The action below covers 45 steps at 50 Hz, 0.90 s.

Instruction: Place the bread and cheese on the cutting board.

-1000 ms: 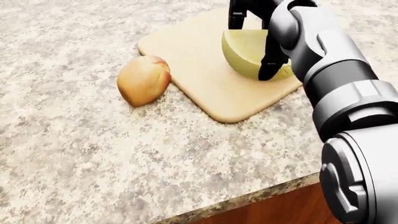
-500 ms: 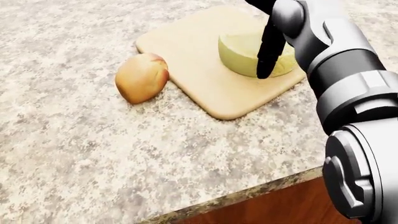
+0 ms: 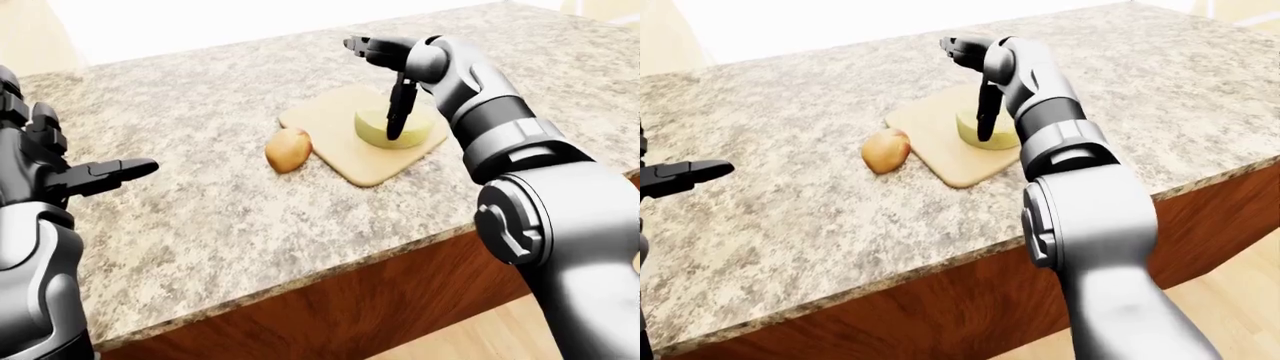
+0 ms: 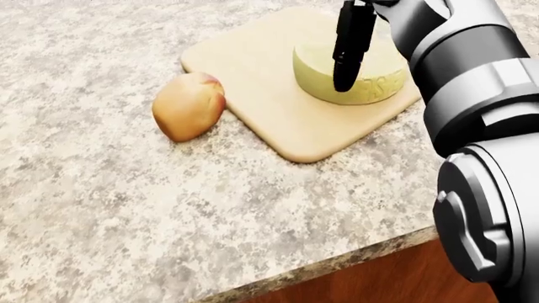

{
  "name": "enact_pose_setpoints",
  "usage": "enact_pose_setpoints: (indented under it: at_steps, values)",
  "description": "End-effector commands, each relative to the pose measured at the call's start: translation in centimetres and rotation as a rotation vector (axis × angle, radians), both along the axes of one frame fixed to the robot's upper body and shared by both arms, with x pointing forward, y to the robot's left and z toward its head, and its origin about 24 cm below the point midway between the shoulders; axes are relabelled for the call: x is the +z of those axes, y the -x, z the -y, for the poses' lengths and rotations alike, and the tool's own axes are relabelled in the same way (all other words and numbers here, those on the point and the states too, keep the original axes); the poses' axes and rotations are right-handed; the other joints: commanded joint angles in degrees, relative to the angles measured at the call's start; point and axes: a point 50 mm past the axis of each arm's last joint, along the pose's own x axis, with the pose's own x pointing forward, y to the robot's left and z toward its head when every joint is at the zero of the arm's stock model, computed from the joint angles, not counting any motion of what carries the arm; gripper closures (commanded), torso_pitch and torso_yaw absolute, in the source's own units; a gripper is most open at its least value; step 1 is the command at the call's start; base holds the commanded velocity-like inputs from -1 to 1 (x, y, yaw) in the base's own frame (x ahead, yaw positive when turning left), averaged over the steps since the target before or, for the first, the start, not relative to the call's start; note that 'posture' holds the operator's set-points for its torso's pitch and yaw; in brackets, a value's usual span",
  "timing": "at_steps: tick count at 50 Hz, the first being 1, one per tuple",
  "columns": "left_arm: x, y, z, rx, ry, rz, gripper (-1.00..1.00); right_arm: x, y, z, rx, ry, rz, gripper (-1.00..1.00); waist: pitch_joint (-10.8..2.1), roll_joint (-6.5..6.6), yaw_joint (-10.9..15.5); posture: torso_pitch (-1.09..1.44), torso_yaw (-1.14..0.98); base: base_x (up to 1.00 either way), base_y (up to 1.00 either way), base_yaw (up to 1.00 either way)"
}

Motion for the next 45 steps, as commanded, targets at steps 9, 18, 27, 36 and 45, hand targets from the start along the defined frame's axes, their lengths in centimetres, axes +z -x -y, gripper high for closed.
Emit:
enact_pose_setpoints:
  at_steps: [9,18,27,36,45]
  values:
    - [1.8,0.5,0.0,0.014,-0.049,0.08,-1.0,3.6,0.9,-2.6,0.101,-0.009,0.095,-1.0,-1.51,0.49,-0.11,0.0,0.0,0.0,0.0,0.0]
    - [1.8,0.7,-0.1,0.015,-0.048,0.08,-1.0,3.7,1.2,-4.2,0.156,-0.002,0.102,-1.0,-1.46,0.63,-0.2,0.0,0.0,0.0,0.0,0.0]
    - [1.8,0.7,-0.1,0.014,-0.046,0.082,-1.0,3.7,1.7,-5.9,0.217,0.012,0.1,-1.0,-1.42,0.83,-0.26,0.0,0.0,0.0,0.0,0.0]
    - [1.9,0.7,-0.1,0.014,-0.043,0.085,-1.0,3.8,2.6,-8.1,0.349,0.099,0.071,-1.0,-1.3,1.07,-0.44,0.0,0.0,0.0,0.0,0.0]
    - [1.9,0.6,-0.1,0.012,-0.041,0.087,-1.0,5.2,3.6,-8.6,0.411,0.169,0.004,-1.0,-1.15,1.2,-0.64,0.0,0.0,0.0,0.0,0.0]
